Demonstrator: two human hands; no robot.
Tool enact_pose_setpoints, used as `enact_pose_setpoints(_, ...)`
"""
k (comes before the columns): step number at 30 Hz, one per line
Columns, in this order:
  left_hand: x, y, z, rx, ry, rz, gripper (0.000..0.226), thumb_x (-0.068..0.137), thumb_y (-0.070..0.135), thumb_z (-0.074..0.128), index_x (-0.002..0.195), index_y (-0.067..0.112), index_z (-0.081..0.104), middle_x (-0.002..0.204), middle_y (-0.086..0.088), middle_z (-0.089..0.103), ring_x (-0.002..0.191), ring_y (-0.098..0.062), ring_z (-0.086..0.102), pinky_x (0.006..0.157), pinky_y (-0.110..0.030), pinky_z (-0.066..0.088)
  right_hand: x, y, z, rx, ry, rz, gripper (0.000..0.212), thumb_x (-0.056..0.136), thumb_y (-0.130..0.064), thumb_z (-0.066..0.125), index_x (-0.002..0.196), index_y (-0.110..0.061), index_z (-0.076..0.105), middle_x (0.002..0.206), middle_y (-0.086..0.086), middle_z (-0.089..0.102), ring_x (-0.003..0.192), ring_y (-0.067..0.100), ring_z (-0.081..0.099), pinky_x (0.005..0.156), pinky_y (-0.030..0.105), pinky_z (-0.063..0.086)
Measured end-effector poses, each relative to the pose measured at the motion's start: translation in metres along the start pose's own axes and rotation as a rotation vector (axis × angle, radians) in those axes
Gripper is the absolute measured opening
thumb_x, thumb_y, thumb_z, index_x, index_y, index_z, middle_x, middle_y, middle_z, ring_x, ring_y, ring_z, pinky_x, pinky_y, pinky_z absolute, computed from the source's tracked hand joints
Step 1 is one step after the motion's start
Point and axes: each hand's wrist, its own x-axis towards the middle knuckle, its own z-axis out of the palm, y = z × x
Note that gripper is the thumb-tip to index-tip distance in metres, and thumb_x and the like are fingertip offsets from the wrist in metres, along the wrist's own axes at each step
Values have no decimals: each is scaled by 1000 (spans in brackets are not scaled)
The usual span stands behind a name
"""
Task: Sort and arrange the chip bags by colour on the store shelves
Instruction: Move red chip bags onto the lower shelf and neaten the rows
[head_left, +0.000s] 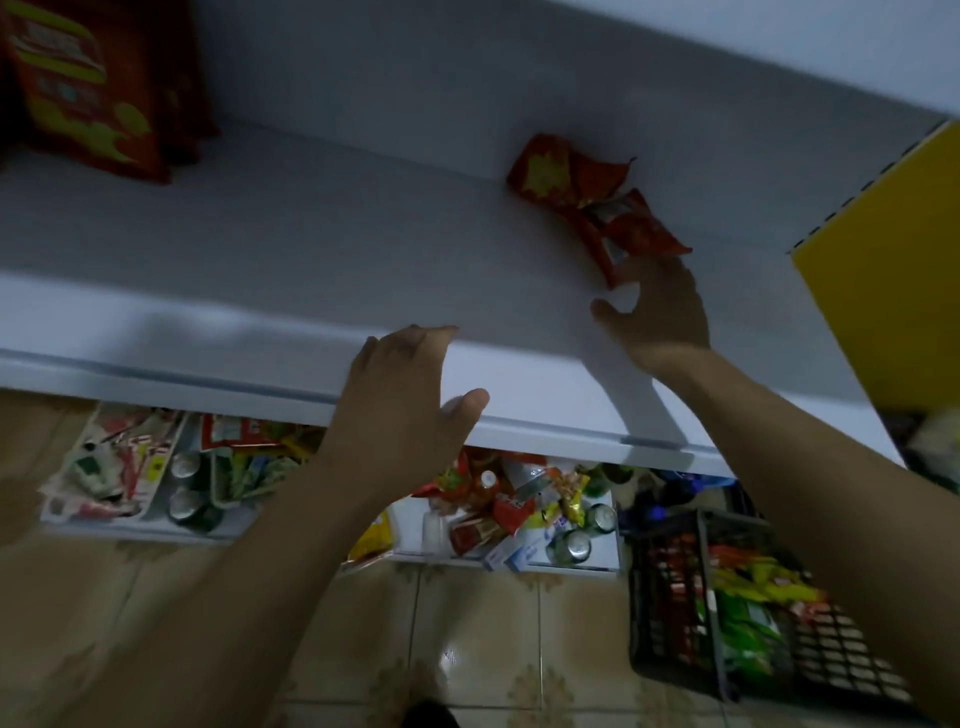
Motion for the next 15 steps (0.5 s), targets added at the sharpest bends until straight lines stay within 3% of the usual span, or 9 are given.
enact_pose_setpoints(4, -6, 8, 7, -19, 14, -44, 69, 82, 53, 45, 140, 17, 43, 140, -7, 50, 132, -27, 40, 112, -48, 30, 30, 4, 11, -45, -17, -75, 93, 74, -54, 69, 150, -24, 25, 158, 9, 17, 147, 28, 13, 116, 49, 18)
enact_pose_setpoints(7, -11, 14, 9, -22, 25, -80, 71, 81, 55, 44, 142, 19, 42, 142, -6, 48, 133, -25, 38, 114, -46, 29, 51, 10, 25, -52, -95, -14, 96, 77, -57, 66, 153, -26, 14, 161, 10, 7, 148, 27, 5, 117, 51, 14)
enact_pose_setpoints(10, -18, 20, 14, -54, 50, -99, 70, 80, 53, 46, 141, 19, 43, 141, -6, 48, 132, -24, 38, 113, -41, 30, 55, 19, 35, -30, -111, 41, 86, 85, -49, 61, 152, -17, 18, 158, 13, 19, 144, 31, 20, 113, 48, 28)
enact_pose_setpoints(13, -23, 30, 19, -92, 46, -127, 68, 80, 51, 47, 141, 20, 44, 142, -5, 47, 132, -22, 37, 111, -37, 31, 42, 27, 37, -95, 58, -97, 66, 86, -29, 56, 146, -13, 34, 145, 18, 41, 131, 36, 40, 104, 45, 38)
enact_pose_setpoints(15, -24, 38, 24, -105, 54, -123, 67, 81, 50, 48, 140, 18, 45, 142, -5, 47, 133, -22, 37, 112, -38, 31, 25, 26, 31, -71, 51, -142, 61, 85, -22, 56, 143, -14, 39, 141, 16, 46, 127, 36, 44, 99, 43, 40)
